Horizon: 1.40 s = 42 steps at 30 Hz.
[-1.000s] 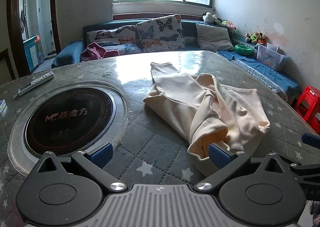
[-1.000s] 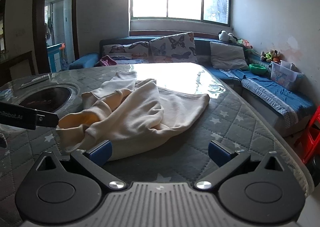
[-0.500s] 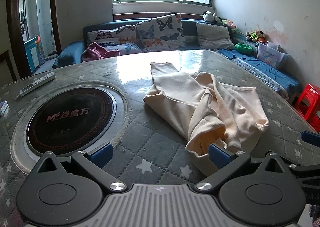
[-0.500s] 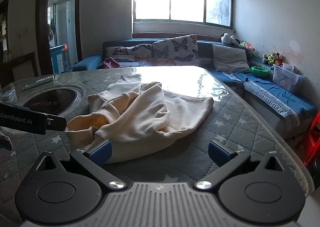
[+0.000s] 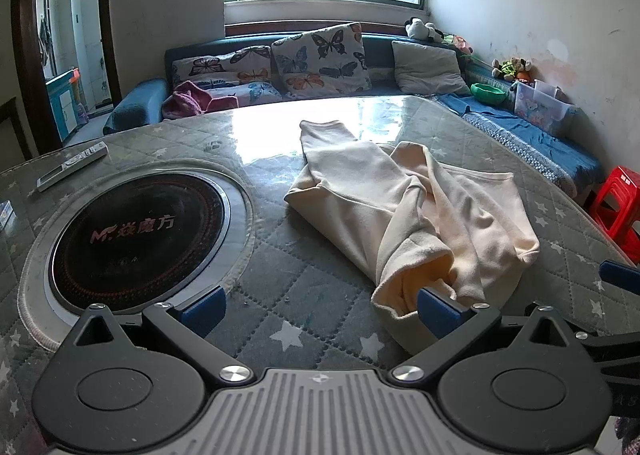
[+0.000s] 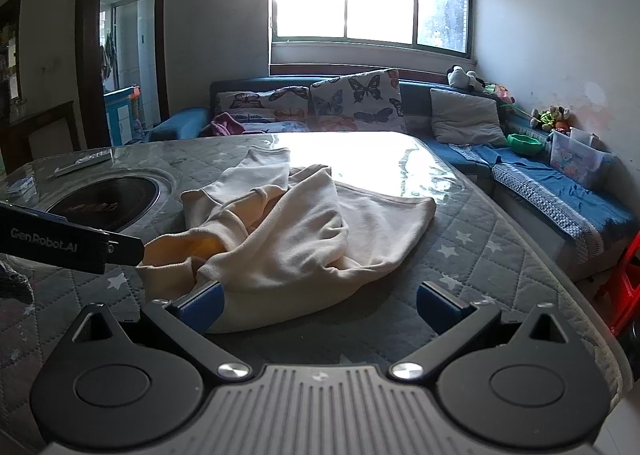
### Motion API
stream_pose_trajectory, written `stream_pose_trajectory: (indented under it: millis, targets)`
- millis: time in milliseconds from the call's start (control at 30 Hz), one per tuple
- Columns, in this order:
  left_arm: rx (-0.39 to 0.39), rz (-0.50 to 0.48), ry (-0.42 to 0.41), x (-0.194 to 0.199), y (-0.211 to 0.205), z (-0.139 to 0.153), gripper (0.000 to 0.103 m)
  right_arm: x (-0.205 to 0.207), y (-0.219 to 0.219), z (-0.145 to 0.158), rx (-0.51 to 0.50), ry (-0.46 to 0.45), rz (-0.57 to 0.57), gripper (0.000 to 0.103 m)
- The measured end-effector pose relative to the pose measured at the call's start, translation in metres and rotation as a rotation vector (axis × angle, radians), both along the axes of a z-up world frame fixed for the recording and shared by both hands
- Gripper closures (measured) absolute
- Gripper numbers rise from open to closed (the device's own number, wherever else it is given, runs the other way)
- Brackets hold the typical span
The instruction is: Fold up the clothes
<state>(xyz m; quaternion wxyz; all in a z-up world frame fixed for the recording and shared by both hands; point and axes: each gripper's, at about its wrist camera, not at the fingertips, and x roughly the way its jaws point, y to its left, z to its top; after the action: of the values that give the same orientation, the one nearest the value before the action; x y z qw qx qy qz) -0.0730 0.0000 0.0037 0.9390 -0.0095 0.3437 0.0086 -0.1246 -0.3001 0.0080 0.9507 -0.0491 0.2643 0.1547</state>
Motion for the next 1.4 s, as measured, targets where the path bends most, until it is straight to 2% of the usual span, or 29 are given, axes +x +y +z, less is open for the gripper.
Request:
stream_pose_trajectory:
  millis: [733,1133,1400]
  targets:
    - [0.003,-0.007,0.014,0.034,0.0,0.008,0.0,0.03,0.007,0.002,0.0,0.029,0.009,0.0]
    - [0.038,-0.077,-0.008,0.073,-0.02,0.018,0.0,0.06,0.005,0.002,-0.007,0.043,0.01,0.0]
    - [0.058,-0.14,0.017,0.106,-0.037,0.008,0.0,0.085,-0.005,0.001,-0.012,0.064,-0.001,0.0]
